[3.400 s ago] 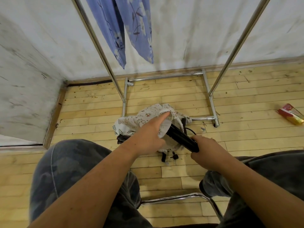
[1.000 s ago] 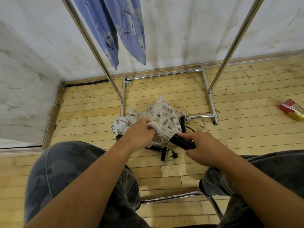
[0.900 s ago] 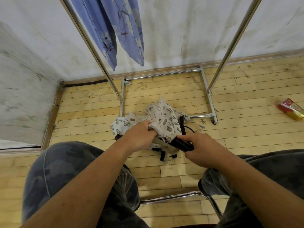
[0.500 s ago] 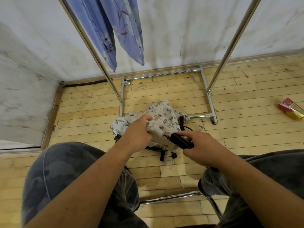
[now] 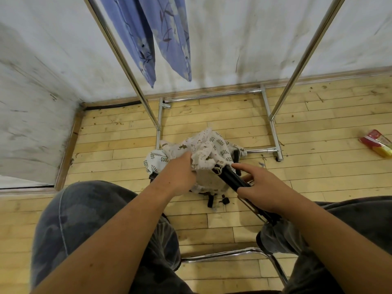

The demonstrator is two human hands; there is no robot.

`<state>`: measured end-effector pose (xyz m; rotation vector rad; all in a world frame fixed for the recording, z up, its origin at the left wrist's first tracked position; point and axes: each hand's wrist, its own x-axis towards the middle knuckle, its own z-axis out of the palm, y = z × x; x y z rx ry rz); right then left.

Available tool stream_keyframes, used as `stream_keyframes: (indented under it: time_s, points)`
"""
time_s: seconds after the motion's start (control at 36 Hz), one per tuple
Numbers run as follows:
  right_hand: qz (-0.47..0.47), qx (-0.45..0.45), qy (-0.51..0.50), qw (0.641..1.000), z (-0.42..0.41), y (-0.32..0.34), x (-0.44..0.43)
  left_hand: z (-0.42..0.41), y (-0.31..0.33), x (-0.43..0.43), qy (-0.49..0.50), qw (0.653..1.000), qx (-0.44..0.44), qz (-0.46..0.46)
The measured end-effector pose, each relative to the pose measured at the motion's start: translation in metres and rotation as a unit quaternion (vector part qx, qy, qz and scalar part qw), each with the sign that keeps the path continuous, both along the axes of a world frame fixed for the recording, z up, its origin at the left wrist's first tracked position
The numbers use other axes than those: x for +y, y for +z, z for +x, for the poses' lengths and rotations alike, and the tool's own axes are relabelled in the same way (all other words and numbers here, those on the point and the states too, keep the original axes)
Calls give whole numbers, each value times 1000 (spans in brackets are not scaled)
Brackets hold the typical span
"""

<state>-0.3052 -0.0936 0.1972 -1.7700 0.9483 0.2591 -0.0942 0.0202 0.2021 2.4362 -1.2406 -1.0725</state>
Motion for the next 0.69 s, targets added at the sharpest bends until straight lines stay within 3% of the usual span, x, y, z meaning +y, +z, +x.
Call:
stream_keyframes:
  time_s: [0.33, 0.69]
  points:
    - [-45, 17, 45, 998, -2, 5, 5, -12, 21, -5, -76, 985, 152, -32]
    - [-113, 31, 48, 992, -3, -2, 3, -17, 23, -2, -94, 978, 186, -34]
